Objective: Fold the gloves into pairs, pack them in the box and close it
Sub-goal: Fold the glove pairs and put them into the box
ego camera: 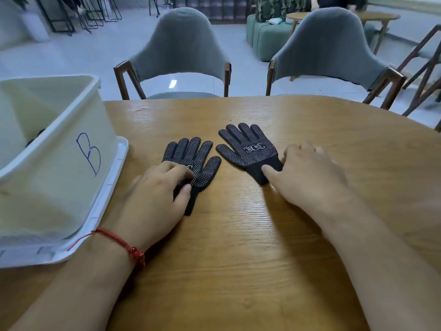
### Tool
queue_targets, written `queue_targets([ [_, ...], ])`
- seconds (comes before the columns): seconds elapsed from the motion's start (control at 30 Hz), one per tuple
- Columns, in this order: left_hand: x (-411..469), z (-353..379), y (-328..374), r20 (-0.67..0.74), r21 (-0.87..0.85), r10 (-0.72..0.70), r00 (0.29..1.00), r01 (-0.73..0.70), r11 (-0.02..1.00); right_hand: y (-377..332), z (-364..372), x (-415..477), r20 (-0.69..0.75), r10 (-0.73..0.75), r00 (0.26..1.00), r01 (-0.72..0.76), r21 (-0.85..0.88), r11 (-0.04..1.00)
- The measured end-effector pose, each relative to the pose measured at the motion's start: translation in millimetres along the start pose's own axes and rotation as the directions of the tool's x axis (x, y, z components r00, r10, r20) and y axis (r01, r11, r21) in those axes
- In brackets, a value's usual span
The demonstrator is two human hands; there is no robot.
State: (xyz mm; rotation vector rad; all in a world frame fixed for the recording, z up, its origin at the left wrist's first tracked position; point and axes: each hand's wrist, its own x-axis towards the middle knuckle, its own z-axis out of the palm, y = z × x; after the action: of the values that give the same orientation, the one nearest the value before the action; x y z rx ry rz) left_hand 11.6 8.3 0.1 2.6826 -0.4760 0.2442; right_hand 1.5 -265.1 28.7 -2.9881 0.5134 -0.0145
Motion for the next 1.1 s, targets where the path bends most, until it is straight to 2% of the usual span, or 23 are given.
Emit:
queue_targets([
  [0.1, -3, -2, 6, 0.031, -0.001, 0.067, 0.997, -0.067, 0.998, -2, -2, 1, 0.01, 0.0, 1.0, -0.001, 0.067, 0.998],
  [0.2, -8, -2, 15, 0.014, -0.081, 0.109, 0.994, -0.107, 0.991, -2, -5, 3, 0.055, -0.009, 0.998, -0.004, 0.247, 0.969],
  [0.27, -10, 0, 16, -0.001, -0.118, 0.112, 0.994, -0.112, 0.987, -3, -7, 2, 0.08, -0.02, 0.997, -0.004, 0.295, 0.956],
  [0.37, -11, 3, 11, 0.03, -0.141, 0.102, 0.994, -0.097, 0.985, -7, -4, 1, 0.016, -0.035, 0.999, 0.028, 0.333, 0.942],
  [0.5, -12, 5, 12, 0.098, -0.118, 0.141, 0.985, -0.129, 0.985, -8, -7, 2, -0.087, -0.016, 0.996, 0.067, 0.629, 0.774],
  [0.6, -12, 6, 18, 0.142, -0.121, 0.185, 0.972, -0.168, 0.978, -7, -12, 1, -0.333, -0.079, 0.94, 0.283, 0.625, 0.728],
  [0.67, -12, 8, 19, 0.156, -0.125, 0.194, 0.968, -0.176, 0.977, -10, -20, -3, -0.423, -0.139, 0.895, 0.407, 0.652, 0.64],
  [0.73, -12, 9, 18, 0.165, -0.125, 0.181, 0.97, -0.162, 0.979, -15, -32, -4, -0.456, -0.18, 0.871, 0.476, 0.699, 0.533],
  [0.87, -11, 9, 19, 0.186, -0.08, 0.18, 0.966, -0.167, 0.983, -31, -62, 8, -0.408, -0.302, 0.862, 0.506, 0.736, 0.451],
  [0.97, -11, 8, 20, 0.197, -0.056, 0.174, 0.965, -0.166, 0.985, -48, -79, 25, -0.377, -0.337, 0.863, 0.5, 0.737, 0.455],
  [1.1, -11, 8, 21, 0.202, -0.05, 0.167, 0.965, -0.161, 0.986, -69, -89, 45, -0.439, -0.361, 0.822, 0.566, 0.574, 0.591],
])
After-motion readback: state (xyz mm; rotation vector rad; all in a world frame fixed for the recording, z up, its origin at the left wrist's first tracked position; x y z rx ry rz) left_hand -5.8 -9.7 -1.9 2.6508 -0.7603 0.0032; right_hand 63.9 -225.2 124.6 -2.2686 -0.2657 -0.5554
